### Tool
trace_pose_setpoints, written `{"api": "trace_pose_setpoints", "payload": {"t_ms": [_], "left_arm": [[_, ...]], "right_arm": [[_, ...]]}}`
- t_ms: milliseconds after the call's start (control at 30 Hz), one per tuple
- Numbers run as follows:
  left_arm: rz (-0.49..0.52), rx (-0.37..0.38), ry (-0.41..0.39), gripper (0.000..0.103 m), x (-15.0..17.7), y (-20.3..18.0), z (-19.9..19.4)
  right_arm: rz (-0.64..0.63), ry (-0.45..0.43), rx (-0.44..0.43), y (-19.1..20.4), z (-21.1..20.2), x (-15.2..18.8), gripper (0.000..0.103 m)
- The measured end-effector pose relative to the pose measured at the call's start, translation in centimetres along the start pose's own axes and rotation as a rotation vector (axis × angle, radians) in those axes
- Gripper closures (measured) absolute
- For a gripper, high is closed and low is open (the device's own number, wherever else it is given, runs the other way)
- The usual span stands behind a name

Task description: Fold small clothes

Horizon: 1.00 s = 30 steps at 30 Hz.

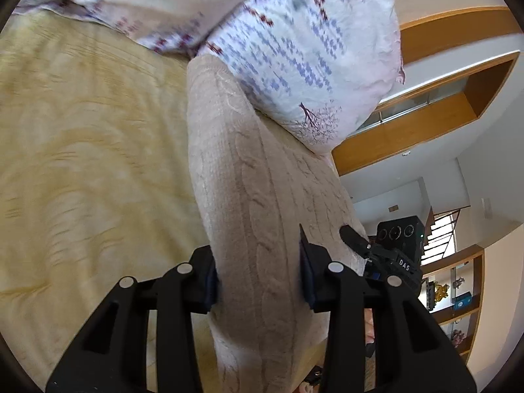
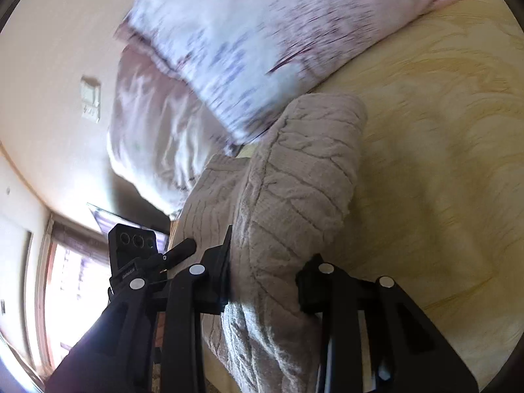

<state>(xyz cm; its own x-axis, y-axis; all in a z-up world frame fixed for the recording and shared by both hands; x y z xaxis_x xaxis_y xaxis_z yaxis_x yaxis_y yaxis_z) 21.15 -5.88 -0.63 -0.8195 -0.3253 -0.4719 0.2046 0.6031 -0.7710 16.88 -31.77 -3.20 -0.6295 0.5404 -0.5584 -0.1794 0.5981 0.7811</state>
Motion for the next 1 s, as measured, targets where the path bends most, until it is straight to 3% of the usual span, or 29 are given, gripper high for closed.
{"api": "trace_pose_setpoints", "payload": {"t_ms": [167,300,400,500,600,800,933,1000], "left_arm": [[0.040,-0.038,-0.083,0.064,-2.2,1.4,-4.7],[0.046,-0.063,-0.152,0.064,-4.8,3.2,-7.6],[0.014,-0.107,-0.169,0.062,-6.1,5.9,-7.9],[-0.048,-0.199,-0.136,0.057,-6.4,9.5,-6.5],[-0.101,-0.154,-0.146,0.053,-6.3,11.0,-6.3],[0.036,-0.255,-0.175,0.042,-6.4,9.1,-6.7],[0.242,-0.402,-0.268,0.030,-6.2,6.8,-8.9],[0.317,-0.435,-0.293,0.027,-5.8,5.6,-9.8]], "right_arm": [[-0.126,0.028,-0.027,4.5,4.0,0.8,0.073],[-0.205,-0.007,-0.051,6.9,6.5,0.6,0.074],[-0.230,-0.007,-0.015,6.8,9.2,1.0,0.074],[-0.243,0.030,0.122,4.7,12.2,1.7,0.074],[-0.170,0.042,0.101,3.7,12.3,1.3,0.072],[-0.146,0.005,0.103,3.5,9.3,0.9,0.066],[-0.136,-0.027,0.106,3.1,7.1,1.1,0.066],[-0.135,-0.038,0.109,3.1,6.7,1.3,0.066]]}}
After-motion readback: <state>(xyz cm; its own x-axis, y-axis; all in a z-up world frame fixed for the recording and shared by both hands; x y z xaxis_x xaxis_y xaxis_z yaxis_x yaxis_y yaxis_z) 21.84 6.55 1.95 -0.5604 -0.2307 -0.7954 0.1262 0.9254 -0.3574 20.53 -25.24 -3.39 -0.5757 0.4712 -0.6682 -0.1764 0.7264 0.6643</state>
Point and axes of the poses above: each gripper's, at about its wrist camera, not at the fingertips, and z roughly the way its jaws point, y to its left, x to its underside, the point moved 4 cm from there along z, roughly the way its jaws point, and after that the axes turned 15 degrees about -y, right-handed, at the moved point
